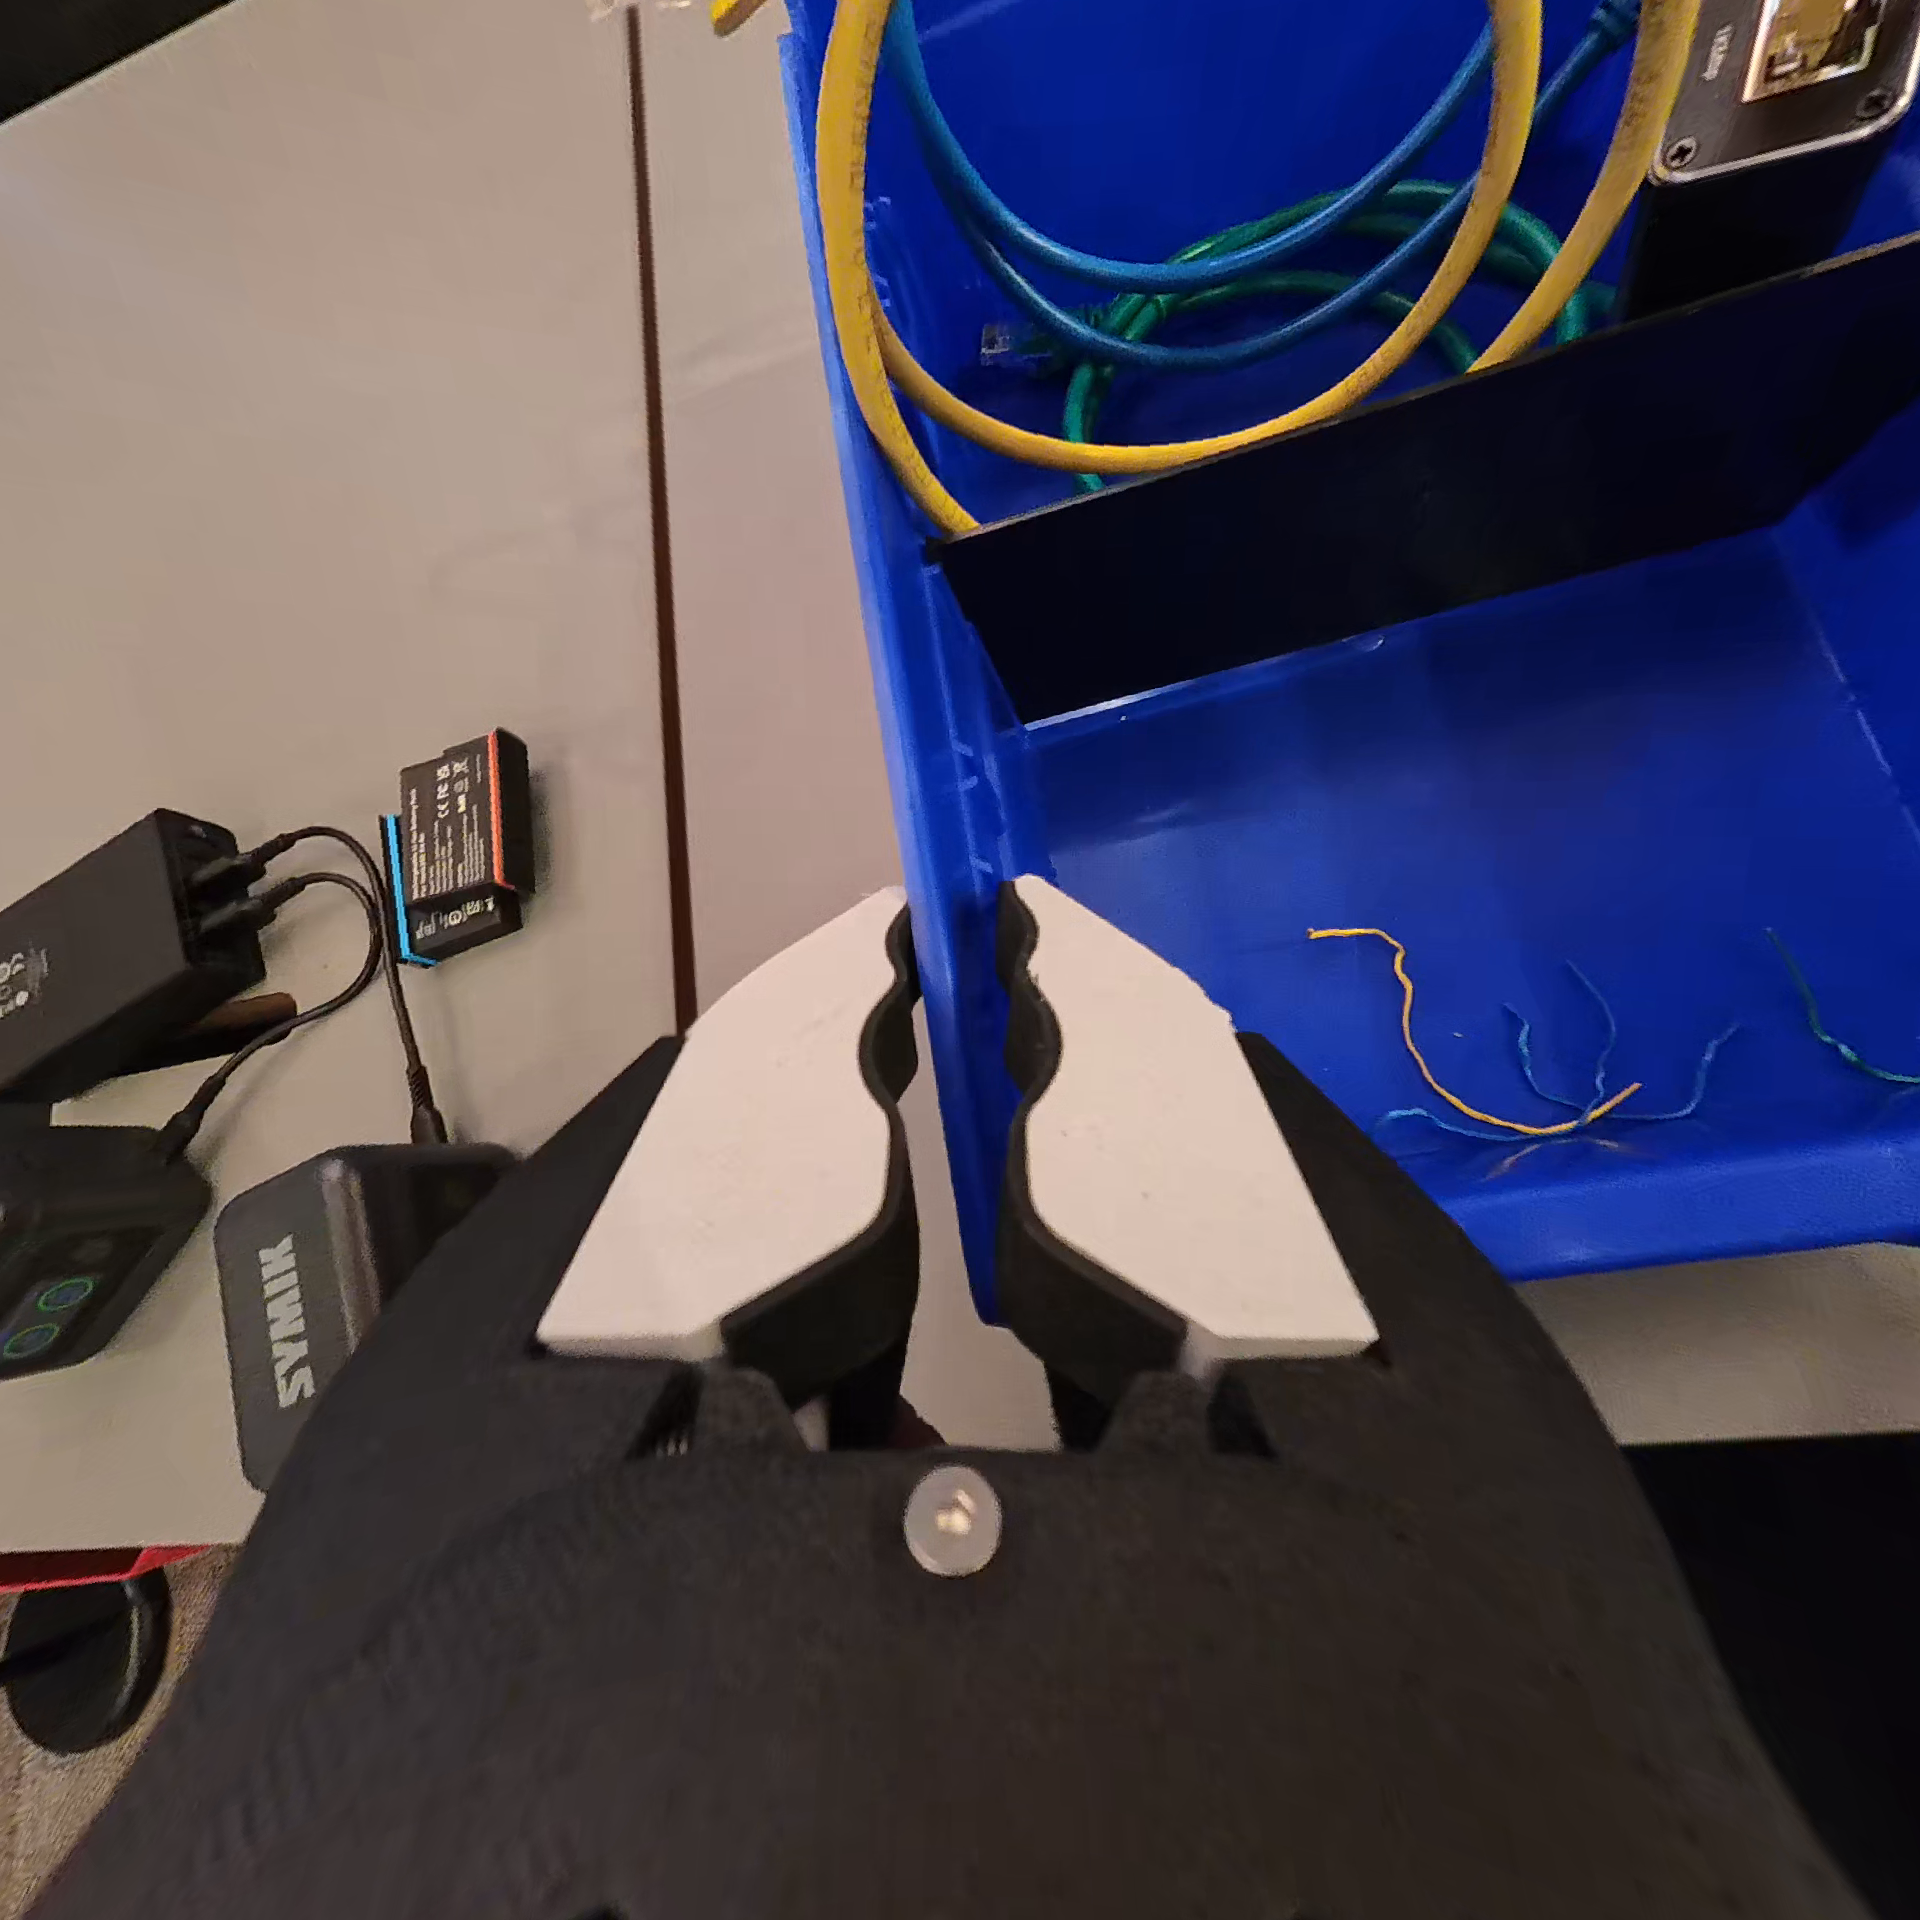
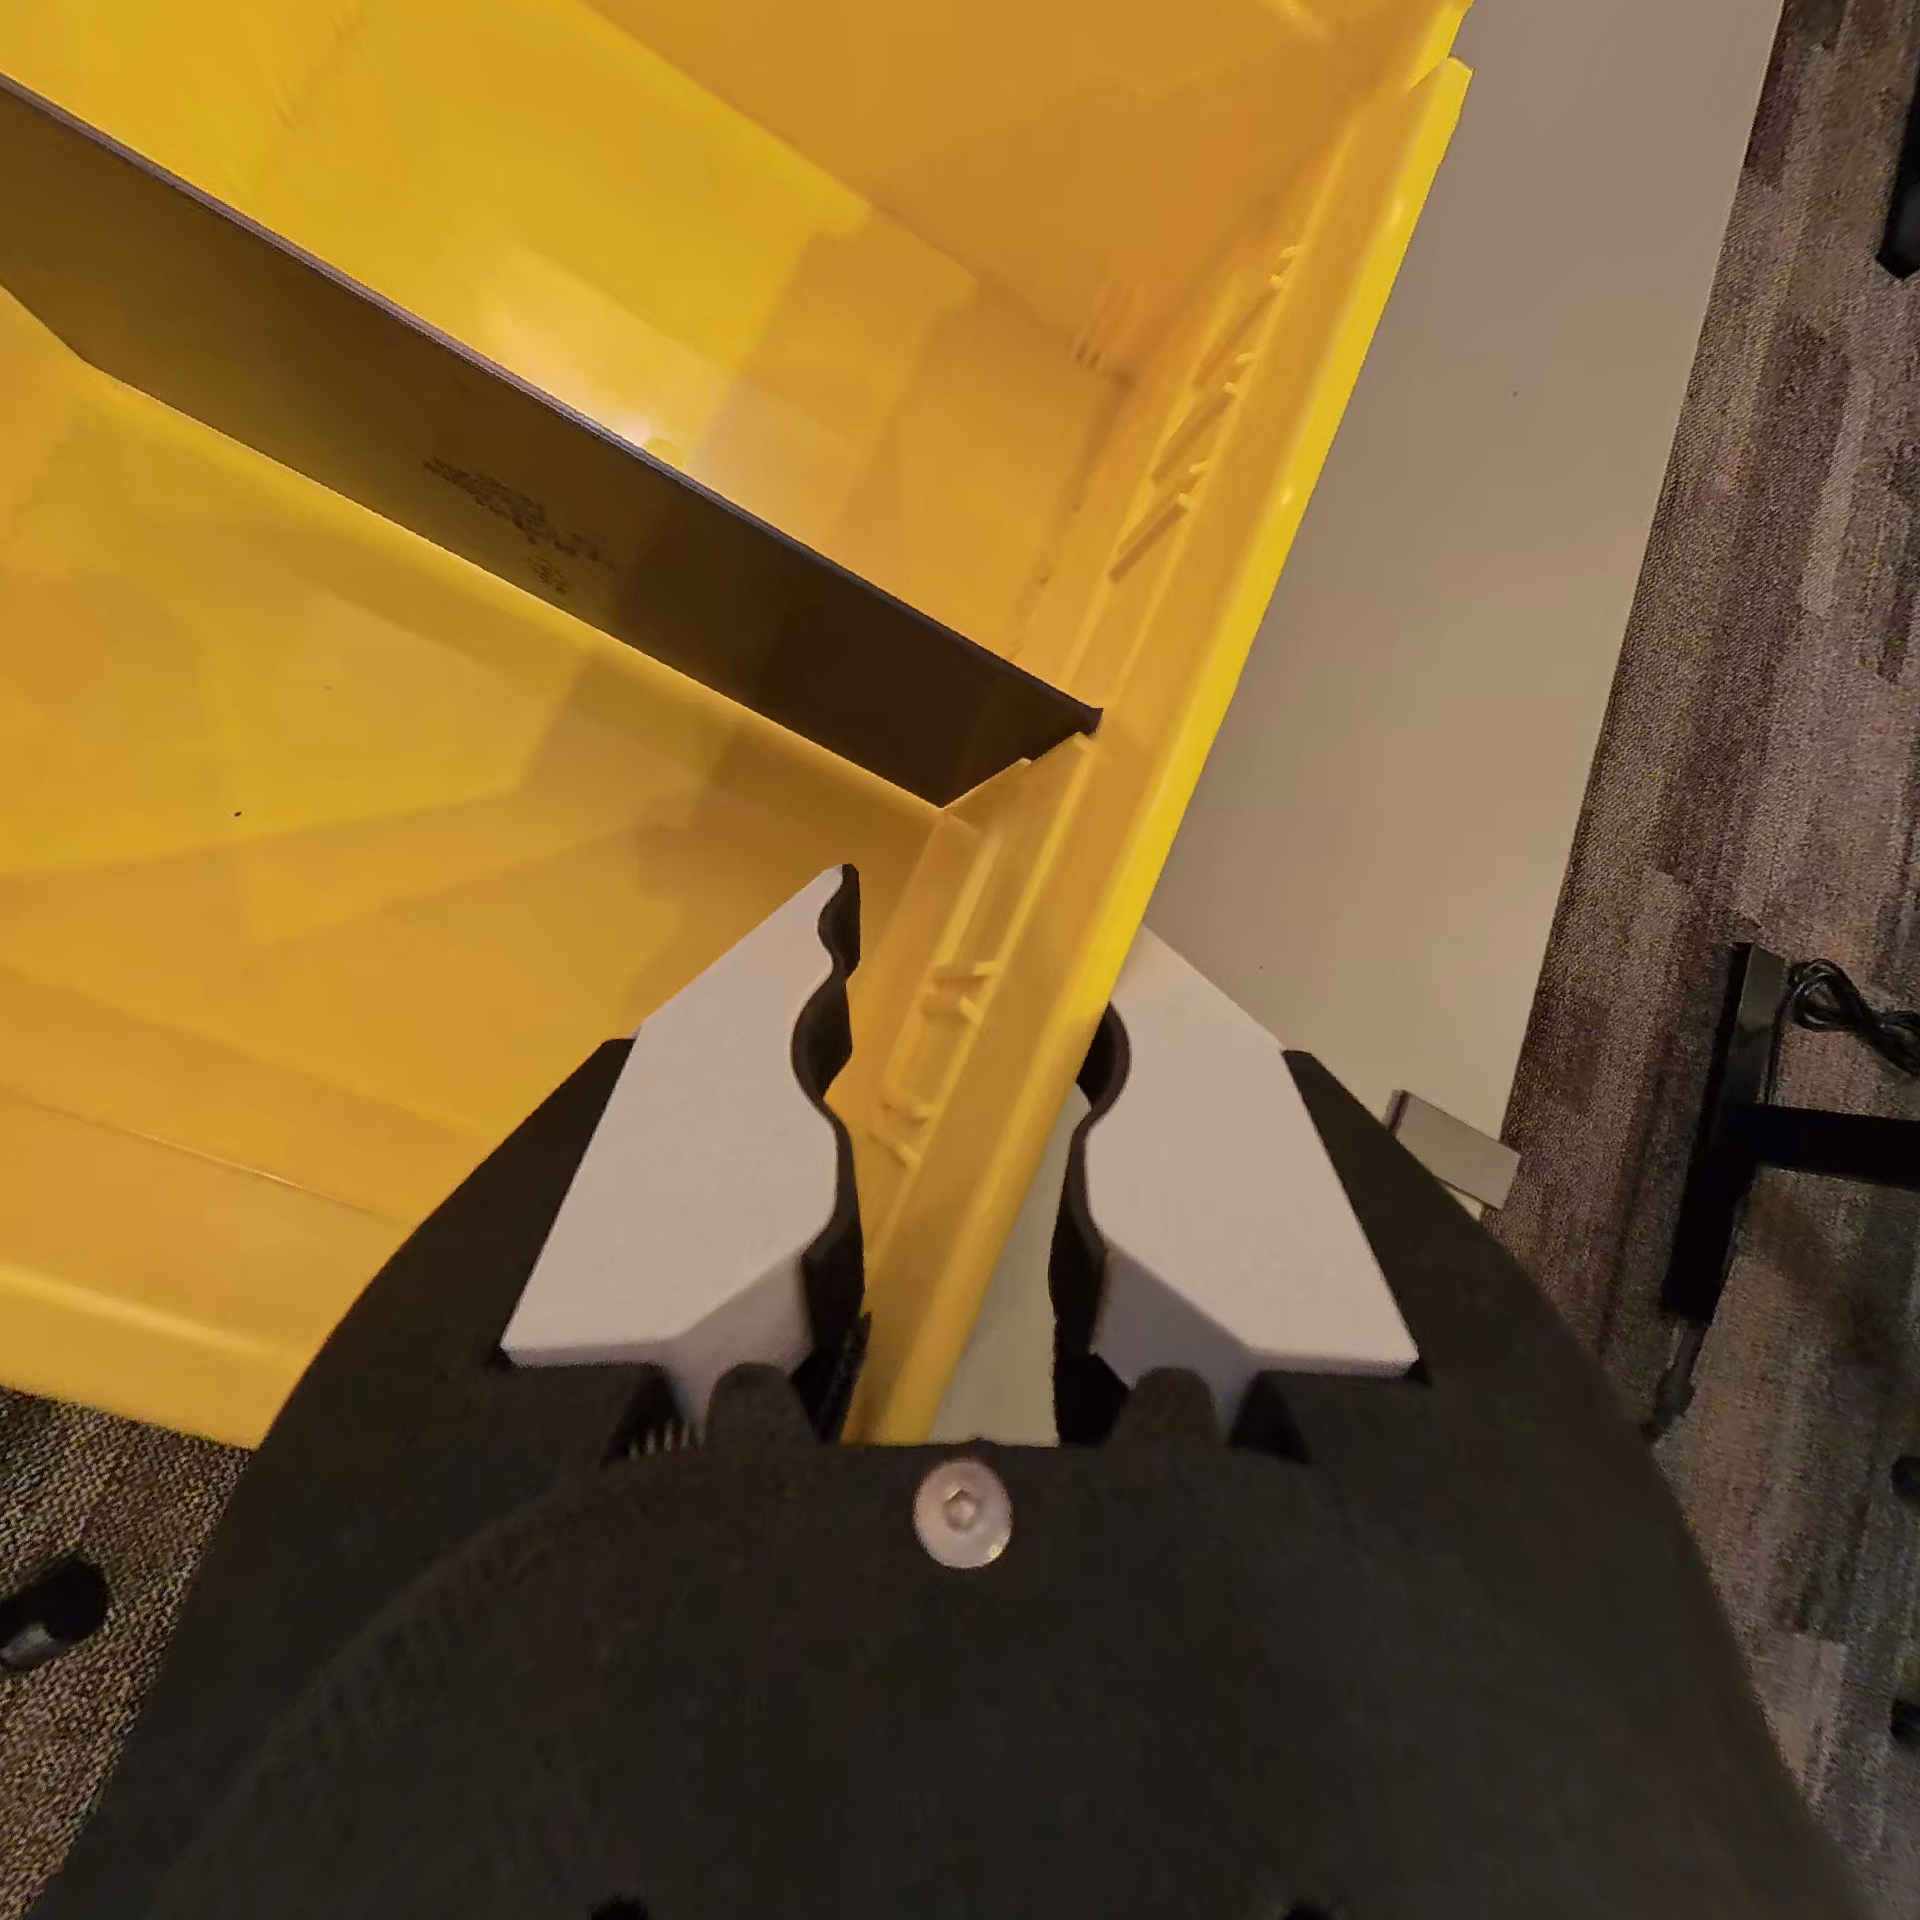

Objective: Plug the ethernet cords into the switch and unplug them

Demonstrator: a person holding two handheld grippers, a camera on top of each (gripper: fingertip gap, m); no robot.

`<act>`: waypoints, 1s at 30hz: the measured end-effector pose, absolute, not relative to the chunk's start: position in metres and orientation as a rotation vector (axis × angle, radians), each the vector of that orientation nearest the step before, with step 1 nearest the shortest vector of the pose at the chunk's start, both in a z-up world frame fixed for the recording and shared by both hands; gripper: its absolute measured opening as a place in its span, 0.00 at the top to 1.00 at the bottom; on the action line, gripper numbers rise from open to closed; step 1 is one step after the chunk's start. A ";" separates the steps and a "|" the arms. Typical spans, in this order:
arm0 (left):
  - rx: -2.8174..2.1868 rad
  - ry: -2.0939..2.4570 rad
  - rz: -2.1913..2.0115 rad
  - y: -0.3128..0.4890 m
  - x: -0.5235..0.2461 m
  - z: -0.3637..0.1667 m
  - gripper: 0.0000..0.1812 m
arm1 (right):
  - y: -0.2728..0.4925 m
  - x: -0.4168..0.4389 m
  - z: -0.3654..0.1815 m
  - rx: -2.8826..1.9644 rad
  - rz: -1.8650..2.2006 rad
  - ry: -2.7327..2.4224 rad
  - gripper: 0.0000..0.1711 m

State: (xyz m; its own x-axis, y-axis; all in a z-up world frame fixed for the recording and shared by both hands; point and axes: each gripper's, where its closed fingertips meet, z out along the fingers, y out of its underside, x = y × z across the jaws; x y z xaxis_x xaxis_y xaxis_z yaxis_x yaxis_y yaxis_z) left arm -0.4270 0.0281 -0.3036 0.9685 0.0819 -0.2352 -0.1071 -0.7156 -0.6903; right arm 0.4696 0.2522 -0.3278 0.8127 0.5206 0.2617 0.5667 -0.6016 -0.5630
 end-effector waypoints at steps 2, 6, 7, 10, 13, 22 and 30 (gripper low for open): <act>-2.341 0.005 0.318 0.025 -0.431 -0.304 0.93 | 0.254 0.471 -0.328 -2.342 -0.095 -0.805 0.80; -2.349 0.016 0.358 0.022 -0.442 -0.304 0.92 | 0.257 0.472 -0.328 -2.340 -0.088 -0.816 0.79; -2.352 0.017 0.368 0.022 -0.444 -0.304 0.92 | 0.257 0.472 -0.328 -2.335 -0.077 -0.826 0.79; -2.370 0.021 0.430 0.021 -0.449 -0.303 0.90 | 0.255 0.473 -0.328 -2.321 -0.089 -0.856 0.75; -2.357 0.023 0.473 0.019 -0.450 -0.296 0.82 | 0.255 0.477 -0.317 -2.293 -0.136 -0.843 0.69; -2.137 0.110 0.631 0.035 -0.412 -0.219 0.72 | 0.252 0.437 -0.175 -1.817 -0.168 -0.736 0.79; -2.094 0.330 0.335 0.083 -0.318 -0.222 0.71 | 0.225 0.300 -0.128 -1.591 -0.009 -0.948 0.81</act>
State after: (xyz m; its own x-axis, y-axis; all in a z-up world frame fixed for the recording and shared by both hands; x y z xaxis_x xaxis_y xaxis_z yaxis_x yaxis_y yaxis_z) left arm -0.3181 0.0828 -0.2220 0.9259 -0.1005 -0.3641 -0.3625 -0.5074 -0.7818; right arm 0.2998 0.2248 -0.1284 0.6651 0.5574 0.4969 0.5665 0.0568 -0.8221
